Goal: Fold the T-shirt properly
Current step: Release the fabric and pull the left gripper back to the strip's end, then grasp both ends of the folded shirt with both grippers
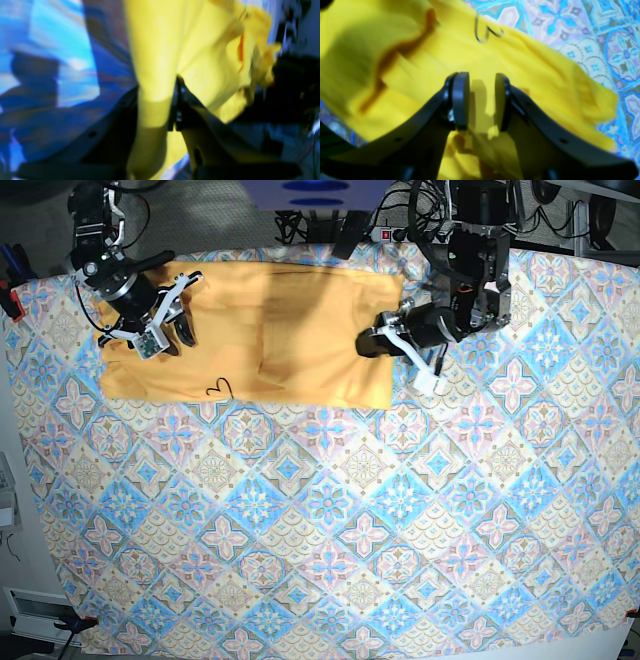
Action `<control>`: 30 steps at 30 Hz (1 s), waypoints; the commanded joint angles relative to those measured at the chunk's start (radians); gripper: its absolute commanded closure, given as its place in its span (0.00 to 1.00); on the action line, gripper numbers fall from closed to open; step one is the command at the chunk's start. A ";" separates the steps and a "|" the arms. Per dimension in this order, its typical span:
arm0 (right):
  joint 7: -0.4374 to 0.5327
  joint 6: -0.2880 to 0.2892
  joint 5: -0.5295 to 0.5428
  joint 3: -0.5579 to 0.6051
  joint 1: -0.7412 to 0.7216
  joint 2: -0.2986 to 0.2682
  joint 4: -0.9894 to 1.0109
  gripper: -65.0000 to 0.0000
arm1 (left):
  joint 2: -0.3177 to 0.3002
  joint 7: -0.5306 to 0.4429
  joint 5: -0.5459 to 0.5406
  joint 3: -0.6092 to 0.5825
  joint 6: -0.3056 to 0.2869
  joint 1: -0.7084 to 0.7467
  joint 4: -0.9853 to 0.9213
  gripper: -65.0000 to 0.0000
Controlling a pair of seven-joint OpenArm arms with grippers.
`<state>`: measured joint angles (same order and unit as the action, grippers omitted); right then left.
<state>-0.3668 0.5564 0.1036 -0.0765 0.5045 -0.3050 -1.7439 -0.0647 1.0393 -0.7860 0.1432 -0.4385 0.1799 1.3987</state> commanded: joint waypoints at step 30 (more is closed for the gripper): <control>-0.476 0.001 0.493 -0.162 -0.240 -0.056 0.101 0.50 | -0.109 -0.012 -0.016 0.106 -0.007 0.077 0.150 0.91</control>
<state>-0.8589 0.5533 0.5835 -0.2340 0.2718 -0.3470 -1.6310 -0.1654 1.0393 -0.7860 0.2455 -0.4385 0.2634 1.5337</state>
